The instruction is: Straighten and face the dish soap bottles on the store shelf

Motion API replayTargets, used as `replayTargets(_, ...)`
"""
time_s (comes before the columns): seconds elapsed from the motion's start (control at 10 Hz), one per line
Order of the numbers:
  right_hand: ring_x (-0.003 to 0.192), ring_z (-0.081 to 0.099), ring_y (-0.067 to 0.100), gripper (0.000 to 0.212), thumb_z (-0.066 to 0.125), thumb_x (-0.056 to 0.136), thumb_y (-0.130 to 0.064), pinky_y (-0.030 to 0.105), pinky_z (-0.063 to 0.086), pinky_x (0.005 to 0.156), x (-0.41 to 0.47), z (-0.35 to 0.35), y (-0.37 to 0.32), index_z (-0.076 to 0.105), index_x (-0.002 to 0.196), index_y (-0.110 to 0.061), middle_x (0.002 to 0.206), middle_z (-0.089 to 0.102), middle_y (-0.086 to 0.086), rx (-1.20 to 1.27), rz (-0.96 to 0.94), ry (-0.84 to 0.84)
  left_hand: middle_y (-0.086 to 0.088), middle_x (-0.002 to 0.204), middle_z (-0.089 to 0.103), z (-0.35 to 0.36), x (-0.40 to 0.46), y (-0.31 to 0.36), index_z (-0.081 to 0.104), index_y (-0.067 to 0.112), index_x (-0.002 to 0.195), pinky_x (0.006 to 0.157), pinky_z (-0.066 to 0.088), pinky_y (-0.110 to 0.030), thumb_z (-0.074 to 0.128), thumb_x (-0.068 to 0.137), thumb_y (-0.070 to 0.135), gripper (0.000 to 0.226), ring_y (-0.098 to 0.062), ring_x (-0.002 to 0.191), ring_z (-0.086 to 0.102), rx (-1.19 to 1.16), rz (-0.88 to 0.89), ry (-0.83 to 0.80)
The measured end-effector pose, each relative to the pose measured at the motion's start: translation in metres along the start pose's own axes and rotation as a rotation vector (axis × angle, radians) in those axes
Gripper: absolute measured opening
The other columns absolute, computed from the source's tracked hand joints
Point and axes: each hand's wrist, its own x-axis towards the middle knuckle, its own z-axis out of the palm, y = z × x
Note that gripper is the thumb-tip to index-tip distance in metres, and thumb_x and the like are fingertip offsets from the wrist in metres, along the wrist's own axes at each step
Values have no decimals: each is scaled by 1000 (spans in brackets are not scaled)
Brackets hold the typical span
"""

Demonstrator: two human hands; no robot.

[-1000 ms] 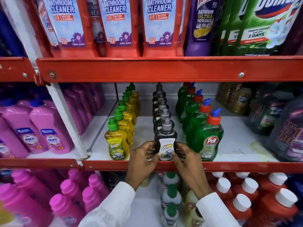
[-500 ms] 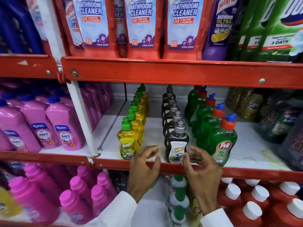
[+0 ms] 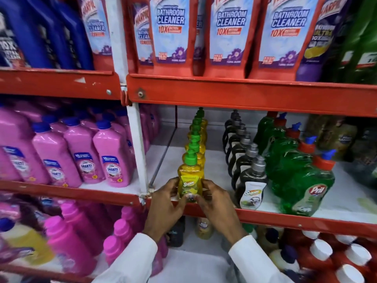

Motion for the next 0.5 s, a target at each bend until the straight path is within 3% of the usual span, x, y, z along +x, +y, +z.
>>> replayTargets(0.3, 93, 71, 0, 38, 74, 83, -27, 31, 59, 87, -9, -2, -3, 65, 120, -26, 110, 76, -8, 68, 89, 48, 6, 116, 72, -6, 0, -3, 56, 24, 131, 89, 58, -38, 70, 84, 24, 49, -4, 103, 68, -5, -3, -64)
replayTargets(0.4, 82, 70, 1, 30, 80, 79, -19, 26, 60, 77, -27, -26, -19, 69, 105, -30, 94, 74, -15, 138, 73, 361, -5, 137, 60, -14, 1, 15, 44, 16, 143, 102, 50, -43, 71, 84, 25, 66, -17, 122, 58, 96, 43, 59)
replayTargets(0.5, 74, 66, 5, 20, 78, 81, -9, 15, 53, 68, -58, -80, -65, 68, 97, -16, 85, 70, -13, 243, -84, 801, -7, 146, 50, -37, 12, 62, 42, 13, 145, 111, 40, -45, 67, 87, 24, 64, -19, 134, 45, 271, 299, 231)
